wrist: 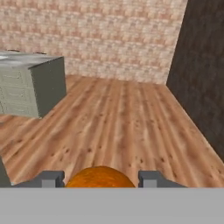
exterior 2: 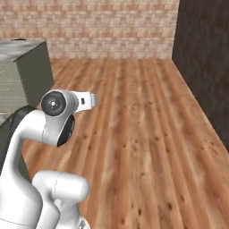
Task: Retrieve the tangerine and pear from the fridge and place them into the bowl on the dining table.
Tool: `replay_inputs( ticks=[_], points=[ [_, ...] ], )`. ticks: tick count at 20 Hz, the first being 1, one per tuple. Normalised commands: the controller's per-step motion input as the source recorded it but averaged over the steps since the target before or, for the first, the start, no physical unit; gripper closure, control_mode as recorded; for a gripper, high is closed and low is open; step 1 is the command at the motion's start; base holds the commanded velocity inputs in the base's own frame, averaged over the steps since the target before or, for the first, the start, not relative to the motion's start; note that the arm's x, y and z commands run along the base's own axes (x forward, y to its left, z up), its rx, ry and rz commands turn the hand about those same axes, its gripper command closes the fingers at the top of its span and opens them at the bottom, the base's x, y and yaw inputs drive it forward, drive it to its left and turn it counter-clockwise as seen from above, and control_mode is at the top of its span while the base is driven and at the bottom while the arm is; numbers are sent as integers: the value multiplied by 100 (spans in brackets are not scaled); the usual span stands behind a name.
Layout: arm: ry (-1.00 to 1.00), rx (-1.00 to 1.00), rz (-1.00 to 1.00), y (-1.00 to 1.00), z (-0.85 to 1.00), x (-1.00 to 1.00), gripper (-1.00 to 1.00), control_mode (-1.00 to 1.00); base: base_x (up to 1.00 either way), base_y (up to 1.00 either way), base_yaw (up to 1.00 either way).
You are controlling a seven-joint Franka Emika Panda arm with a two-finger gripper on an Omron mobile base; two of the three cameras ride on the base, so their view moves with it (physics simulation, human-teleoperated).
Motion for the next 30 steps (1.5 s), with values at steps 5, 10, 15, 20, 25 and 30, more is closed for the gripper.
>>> replay_inputs(
  ticks=[5,10,15,20,25,30],
  points=[
    [0,0,0,0,0,0,100,100,100,46,2],
    [0,0,0,0,0,0,100,100,100,31,0],
    [0,0,0,0,0,0,100,100,100,19,0],
    [0,0,0,0,0,0,100,100,100,17,0],
    [0,0,0,0,0,0,100,100,100,16,5],
    [0,0,0,0,0,0,100,100,100,13,32]
  ],
)
